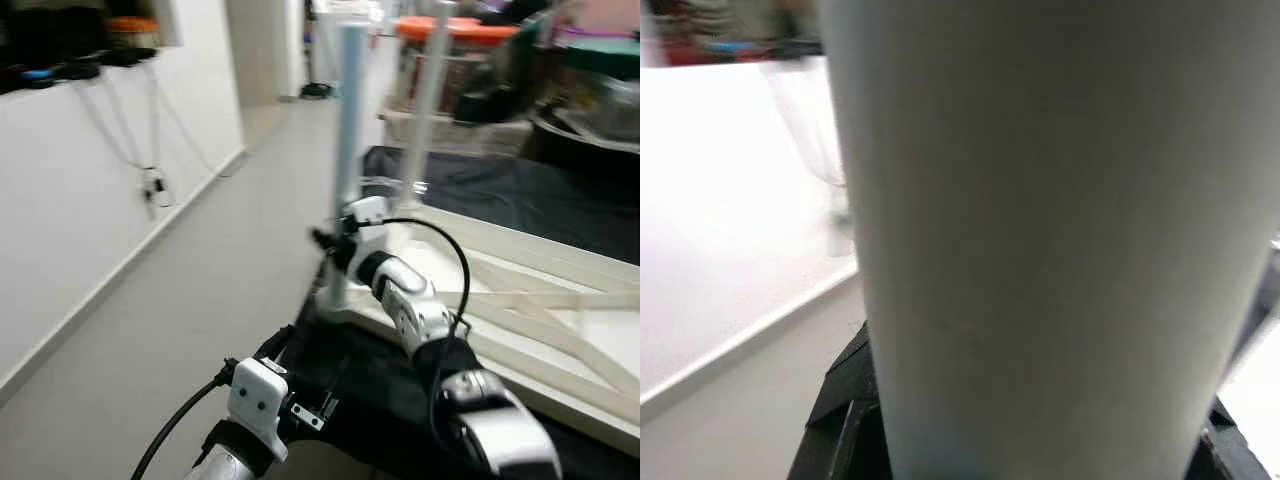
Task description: Building children table
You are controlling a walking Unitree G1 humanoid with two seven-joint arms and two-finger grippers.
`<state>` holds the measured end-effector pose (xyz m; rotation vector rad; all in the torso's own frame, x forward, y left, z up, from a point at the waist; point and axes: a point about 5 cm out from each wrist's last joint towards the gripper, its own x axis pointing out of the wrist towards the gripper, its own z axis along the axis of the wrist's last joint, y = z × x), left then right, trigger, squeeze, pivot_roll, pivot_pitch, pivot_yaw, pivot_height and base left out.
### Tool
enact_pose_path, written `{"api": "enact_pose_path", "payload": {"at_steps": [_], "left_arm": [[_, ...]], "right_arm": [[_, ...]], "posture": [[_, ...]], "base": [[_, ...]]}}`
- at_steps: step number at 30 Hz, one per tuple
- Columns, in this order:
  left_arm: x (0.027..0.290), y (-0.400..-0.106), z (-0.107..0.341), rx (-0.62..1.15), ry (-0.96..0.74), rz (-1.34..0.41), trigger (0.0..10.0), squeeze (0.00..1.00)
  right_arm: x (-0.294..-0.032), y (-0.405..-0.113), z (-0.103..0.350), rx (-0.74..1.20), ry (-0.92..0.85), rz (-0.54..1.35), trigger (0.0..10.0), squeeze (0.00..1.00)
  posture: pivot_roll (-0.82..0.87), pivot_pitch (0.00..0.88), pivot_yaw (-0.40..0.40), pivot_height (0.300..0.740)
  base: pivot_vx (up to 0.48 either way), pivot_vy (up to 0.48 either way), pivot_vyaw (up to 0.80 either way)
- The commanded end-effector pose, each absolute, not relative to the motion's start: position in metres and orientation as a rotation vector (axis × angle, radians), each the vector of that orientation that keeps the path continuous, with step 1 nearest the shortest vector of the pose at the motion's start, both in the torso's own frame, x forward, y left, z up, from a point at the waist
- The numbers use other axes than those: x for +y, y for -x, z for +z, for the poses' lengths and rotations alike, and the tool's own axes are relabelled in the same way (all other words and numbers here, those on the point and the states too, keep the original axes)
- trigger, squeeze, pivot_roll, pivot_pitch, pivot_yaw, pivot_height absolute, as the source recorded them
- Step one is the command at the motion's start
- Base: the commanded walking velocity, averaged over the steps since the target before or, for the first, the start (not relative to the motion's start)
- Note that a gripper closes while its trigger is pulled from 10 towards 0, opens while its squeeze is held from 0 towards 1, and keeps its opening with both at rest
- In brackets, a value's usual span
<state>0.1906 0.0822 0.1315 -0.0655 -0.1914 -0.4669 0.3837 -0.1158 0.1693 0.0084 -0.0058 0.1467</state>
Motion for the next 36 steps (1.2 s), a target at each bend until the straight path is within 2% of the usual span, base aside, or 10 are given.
{"api": "enact_pose_path", "payload": {"at_steps": [1, 8, 9, 11, 12, 13, 14, 15, 16, 36], "left_arm": [[0.081, -0.191, 0.132, -0.188, 0.073, -0.47, 10.0, 0.0], [0.081, -0.191, 0.131, -0.187, 0.071, -0.471, 10.0, 0.0], [0.08, -0.191, 0.131, -0.186, 0.071, -0.472, 10.0, 0.0], [0.08, -0.191, 0.131, -0.186, 0.071, -0.472, 10.0, 0.0], [0.08, -0.191, 0.131, -0.185, 0.071, -0.472, 10.0, 0.0], [0.08, -0.191, 0.131, -0.185, 0.071, -0.472, 10.0, 0.0], [0.08, -0.191, 0.131, -0.185, 0.071, -0.472, 10.0, 0.0], [0.08, -0.191, 0.131, -0.184, 0.072, -0.472, 10.0, 0.0], [0.08, -0.191, 0.131, -0.184, 0.072, -0.471, 10.0, 0.0], [0.08, -0.192, 0.129, -0.183, 0.075, -0.47, 10.0, 0.0]], "right_arm": [[-0.153, -0.374, 0.153, 0.062, -0.022, -0.127, 0.0, 0.0], [-0.148, -0.36, 0.142, 0.136, -0.044, -0.217, 0.7, 0.0], [-0.138, -0.362, 0.144, 0.108, -0.049, -0.165, 7.7, 0.0], [-0.138, -0.362, 0.144, 0.108, -0.049, -0.165, 7.7, 0.0], [-0.129, -0.365, 0.147, 0.077, -0.067, -0.106, 10.0, 0.0], [-0.129, -0.365, 0.147, 0.077, -0.067, -0.106, 10.0, 0.0], [-0.119, -0.369, 0.155, 0.016, -0.105, -0.043, 10.0, 1.0], [-0.114, -0.373, 0.162, -0.029, -0.138, 0.015, 10.0, 1.0], [-0.11, -0.375, 0.167, -0.055, -0.172, 0.055, 10.0, 0.0], [-0.093, -0.353, 0.181, 0.088, -0.321, 1.252, 10.0, 0.0]], "posture": [[0.1, 0.0, -0.029, 0.74], [0.1, 0.0, -0.03, 0.74], [0.1, 0.0, -0.028, 0.74], [0.1, 0.0, -0.028, 0.74], [0.1, 0.0, -0.028, 0.74], [0.1, 0.0, -0.028, 0.74], [0.1, 0.0, -0.033, 0.74], [0.1, 0.0, -0.033, 0.74], [0.1, 0.0, -0.033, 0.74], [0.1, 0.0, -0.04, 0.74]], "base": [[0.0, 0.0, 0.0], [0.0, 0.0, 0.0], [0.0, 0.0, 0.0], [0.0, 0.0, 0.0], [0.0, 0.0, 0.0], [0.0, 0.0, 0.0], [0.0, 0.0, 0.0], [0.0, 0.0, 0.0], [0.0, 0.0, 0.0], [0.0, 0.0, 0.0]]}}
